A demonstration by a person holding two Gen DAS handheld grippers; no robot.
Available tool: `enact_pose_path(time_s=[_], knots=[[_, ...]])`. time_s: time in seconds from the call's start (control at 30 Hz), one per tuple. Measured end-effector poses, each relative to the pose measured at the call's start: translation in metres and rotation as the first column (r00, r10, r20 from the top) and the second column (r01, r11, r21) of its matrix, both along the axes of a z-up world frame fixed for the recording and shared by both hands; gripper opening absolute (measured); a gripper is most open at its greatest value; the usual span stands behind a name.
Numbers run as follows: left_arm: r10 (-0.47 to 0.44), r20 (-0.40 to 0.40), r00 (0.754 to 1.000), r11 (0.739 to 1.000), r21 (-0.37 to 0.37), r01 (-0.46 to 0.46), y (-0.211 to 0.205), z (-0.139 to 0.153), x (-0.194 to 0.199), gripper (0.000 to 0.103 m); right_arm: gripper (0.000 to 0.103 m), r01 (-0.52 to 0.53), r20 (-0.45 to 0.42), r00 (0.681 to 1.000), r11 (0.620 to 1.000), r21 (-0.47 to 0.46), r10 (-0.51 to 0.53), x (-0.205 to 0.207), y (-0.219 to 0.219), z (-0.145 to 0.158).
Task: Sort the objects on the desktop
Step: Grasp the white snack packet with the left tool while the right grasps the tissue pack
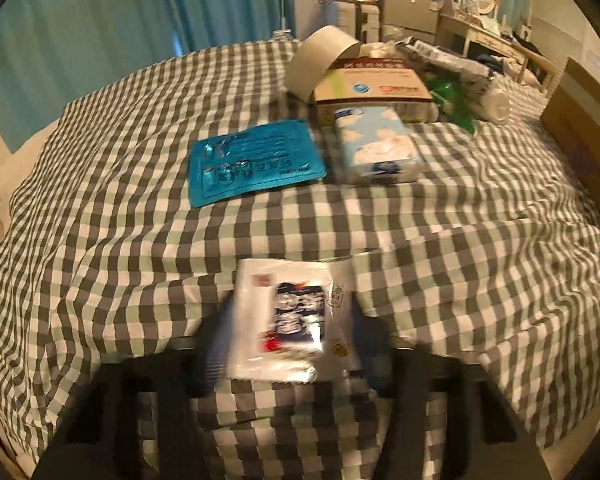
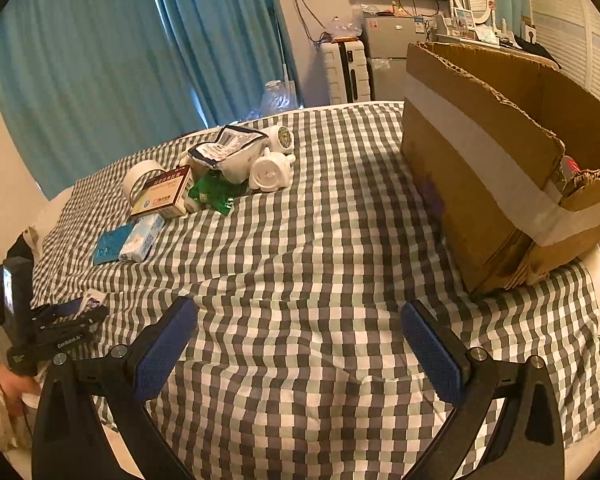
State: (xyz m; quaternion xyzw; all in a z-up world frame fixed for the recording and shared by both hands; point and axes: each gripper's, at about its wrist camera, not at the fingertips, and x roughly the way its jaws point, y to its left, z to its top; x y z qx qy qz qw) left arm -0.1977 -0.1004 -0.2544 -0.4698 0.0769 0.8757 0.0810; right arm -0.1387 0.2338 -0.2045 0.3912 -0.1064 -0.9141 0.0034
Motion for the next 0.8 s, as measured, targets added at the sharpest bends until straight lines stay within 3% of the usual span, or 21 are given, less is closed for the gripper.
enact_pose_path(time_s=[0.23, 0.5, 0.63, 0.73, 0.8], knots=[[0.018, 0.002, 1.000, 0.999, 0.031, -0.018, -0.002, 0.008, 0.005, 0.036, 0.102, -0.020, 0.005, 1.000, 1.000, 0.005, 0.020, 0.002, -0.006, -0.001], [0.172, -0.146, 0.974, 0.984, 0.069, -0.164, 0.001, 0.060, -0.011, 0.036, 0.102, -0.071, 0.005, 0.997, 0.997, 0.006, 0.071, -0.010, -0.027, 0.000], [0.292, -0.163, 0.942, 0.956, 0.088, -0.281, 0.008, 0.072, -0.029, 0.036, 0.102, -0.117, -0.015, 0.993, 0.993, -0.003, 0.117, -0.032, -0.056, 0.003], [0.399, -0.137, 0.907, 0.913, 0.148, -0.380, 0.000, 0.069, -0.040, 0.036, 0.102, -0.155, -0.021, 0.988, 0.988, -0.024, 0.155, -0.053, -0.084, 0.003], [0.443, -0.119, 0.889, 0.894, 0.140, -0.427, -0.004, 0.063, -0.050, 0.036, 0.102, -0.180, -0.021, 0.984, 0.983, -0.023, 0.180, -0.068, -0.104, 0.002]])
